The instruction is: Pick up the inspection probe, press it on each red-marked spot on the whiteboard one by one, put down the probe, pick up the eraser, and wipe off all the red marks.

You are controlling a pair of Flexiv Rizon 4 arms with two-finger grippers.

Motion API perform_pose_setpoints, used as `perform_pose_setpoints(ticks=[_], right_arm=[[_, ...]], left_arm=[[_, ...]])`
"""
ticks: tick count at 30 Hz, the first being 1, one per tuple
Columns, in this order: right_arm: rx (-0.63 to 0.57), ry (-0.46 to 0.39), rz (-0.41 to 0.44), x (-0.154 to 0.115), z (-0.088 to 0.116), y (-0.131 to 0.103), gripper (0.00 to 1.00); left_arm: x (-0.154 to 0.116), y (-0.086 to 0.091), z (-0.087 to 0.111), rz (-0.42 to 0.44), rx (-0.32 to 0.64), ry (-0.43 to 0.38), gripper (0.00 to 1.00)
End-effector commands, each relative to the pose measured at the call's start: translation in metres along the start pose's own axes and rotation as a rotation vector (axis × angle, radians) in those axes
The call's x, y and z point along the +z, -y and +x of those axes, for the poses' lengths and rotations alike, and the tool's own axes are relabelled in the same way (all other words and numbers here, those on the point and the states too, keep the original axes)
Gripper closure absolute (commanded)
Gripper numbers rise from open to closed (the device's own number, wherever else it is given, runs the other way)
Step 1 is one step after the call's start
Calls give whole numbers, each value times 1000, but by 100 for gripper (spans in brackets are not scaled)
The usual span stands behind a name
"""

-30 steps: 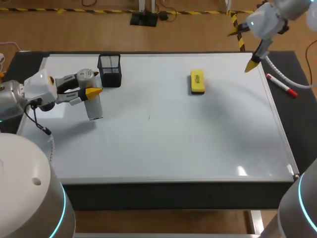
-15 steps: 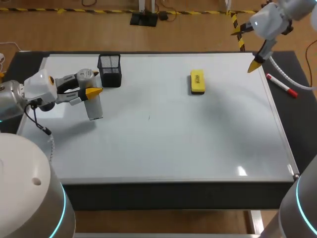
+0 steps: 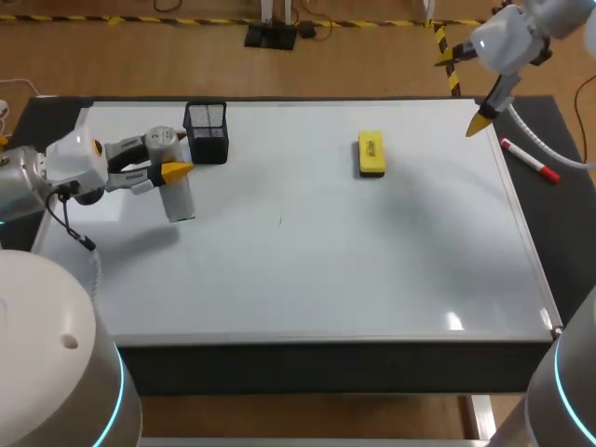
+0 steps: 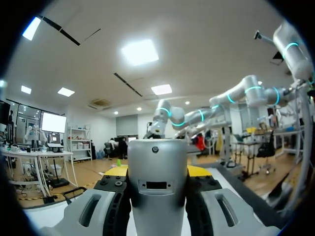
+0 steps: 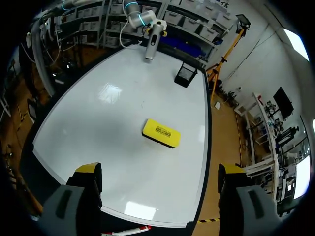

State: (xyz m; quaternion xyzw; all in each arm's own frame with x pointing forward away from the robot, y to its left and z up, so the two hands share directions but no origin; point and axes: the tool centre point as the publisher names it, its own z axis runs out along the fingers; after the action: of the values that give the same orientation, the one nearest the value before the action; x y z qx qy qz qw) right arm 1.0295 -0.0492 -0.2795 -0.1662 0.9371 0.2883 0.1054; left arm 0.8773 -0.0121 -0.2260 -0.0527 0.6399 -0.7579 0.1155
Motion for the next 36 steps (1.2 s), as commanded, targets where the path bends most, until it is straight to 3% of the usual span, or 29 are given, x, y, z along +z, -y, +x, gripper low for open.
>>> perform_pose_setpoints(ticks=[1,5,11,20,36], right_arm=[[-1,-3,4,0,0,0,0],[-1,-3,4,0,0,0,0],[-1,-3,4,0,0,0,0],[-1,-3,4,0,0,0,0],[-1,-3,4,0,0,0,0]], left_arm=[[6,10,-24,-7,2,-71,100],[14,25,-44,47,-14,-129,100],[28,50,-75,35,-12,-189,100],[53,73,-118,46,-2,-266,100],[80,55,-168,57,17,-314,100]])
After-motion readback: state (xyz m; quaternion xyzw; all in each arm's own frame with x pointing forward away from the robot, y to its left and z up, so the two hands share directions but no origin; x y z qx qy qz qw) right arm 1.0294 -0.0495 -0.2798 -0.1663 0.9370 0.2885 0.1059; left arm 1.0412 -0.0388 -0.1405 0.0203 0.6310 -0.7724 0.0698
